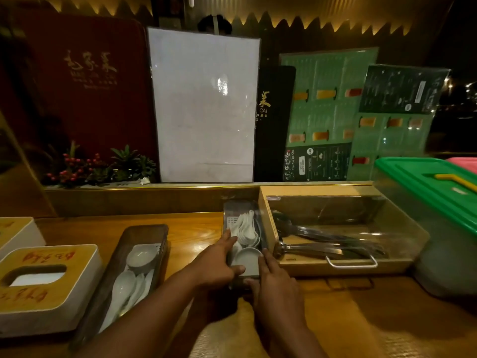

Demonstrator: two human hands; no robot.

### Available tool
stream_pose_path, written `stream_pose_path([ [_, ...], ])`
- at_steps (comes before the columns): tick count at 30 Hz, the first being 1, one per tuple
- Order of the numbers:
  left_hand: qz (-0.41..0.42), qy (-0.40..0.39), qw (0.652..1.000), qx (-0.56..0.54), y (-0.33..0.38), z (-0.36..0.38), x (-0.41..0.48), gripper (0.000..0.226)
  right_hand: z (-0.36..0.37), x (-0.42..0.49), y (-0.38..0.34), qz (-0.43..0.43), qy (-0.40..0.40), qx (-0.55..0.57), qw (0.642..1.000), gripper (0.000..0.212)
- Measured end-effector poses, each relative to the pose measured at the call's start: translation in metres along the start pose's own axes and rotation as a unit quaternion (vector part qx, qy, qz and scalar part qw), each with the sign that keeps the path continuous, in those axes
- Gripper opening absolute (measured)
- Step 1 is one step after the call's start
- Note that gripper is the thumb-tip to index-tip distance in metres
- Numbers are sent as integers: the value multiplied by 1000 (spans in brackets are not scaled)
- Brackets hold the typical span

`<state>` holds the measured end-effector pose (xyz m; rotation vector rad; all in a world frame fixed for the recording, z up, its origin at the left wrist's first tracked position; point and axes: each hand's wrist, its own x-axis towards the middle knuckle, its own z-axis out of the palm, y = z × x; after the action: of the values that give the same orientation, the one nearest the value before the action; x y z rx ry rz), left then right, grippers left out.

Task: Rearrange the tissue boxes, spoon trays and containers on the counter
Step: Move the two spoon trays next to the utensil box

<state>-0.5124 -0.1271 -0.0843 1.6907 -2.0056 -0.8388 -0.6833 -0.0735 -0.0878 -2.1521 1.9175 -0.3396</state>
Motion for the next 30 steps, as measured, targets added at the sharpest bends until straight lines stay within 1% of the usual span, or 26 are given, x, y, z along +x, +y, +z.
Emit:
stream_pose_path([
  [3,0,0,1000,5,-1,1,-1,91,-2,-1,0,-1,9,-11,1000,70],
  [5,2,15,1000,21,-2,3,-6,92,-2,-1,0,2,12,-13,1000,69],
  [8,23,40,999,28,-6,-1,-23,89,-2,-2,2,-2,8,-24,1000,72],
  [11,25,60,997,50,-25,-19,-46,82,0,-11,-4,5,10,-76,997,74],
  [12,21,72,995,63,-35,-28,-54,81,1,-17,-13,7,32,-93,995,72],
  [14,6,88,992,94,-55,-47,-71,79,3,-34,-44,-10,99,-91,991,64],
  [15,2,95,990,104,-64,-57,-80,77,6,-42,-63,-37,130,-64,989,59],
  [16,6,105,989,107,-71,-66,-89,75,12,-50,-83,-77,137,-26,987,57],
  [17,13,122,987,102,-76,-76,-99,71,19,-58,-104,-122,117,24,985,58],
  [18,23,146,985,94,-81,-86,-107,66,25,-65,-125,-158,75,77,982,65],
  [19,32,169,981,87,-86,-96,-116,61,31,-71,-143,-181,23,119,976,75],
  [20,41,188,978,84,-91,-105,-123,57,39,-74,-158,-196,-15,137,971,89],
  [21,43,196,976,87,-97,-114,-130,55,47,-76,-169,-203,-36,122,971,99],
  [22,45,199,975,90,-103,-121,-136,54,57,-78,-176,-205,-41,97,973,102],
  [23,44,195,976,90,-109,-127,-140,55,64,-78,-180,-202,-28,73,976,98],
  [26,49,174,982,56,-119,-132,-148,59,77,-72,-173,-190,60,35,979,71],
  [30,50,123,991,17,-123,-111,-148,75,74,-69,-155,-121,105,7,987,63],
])
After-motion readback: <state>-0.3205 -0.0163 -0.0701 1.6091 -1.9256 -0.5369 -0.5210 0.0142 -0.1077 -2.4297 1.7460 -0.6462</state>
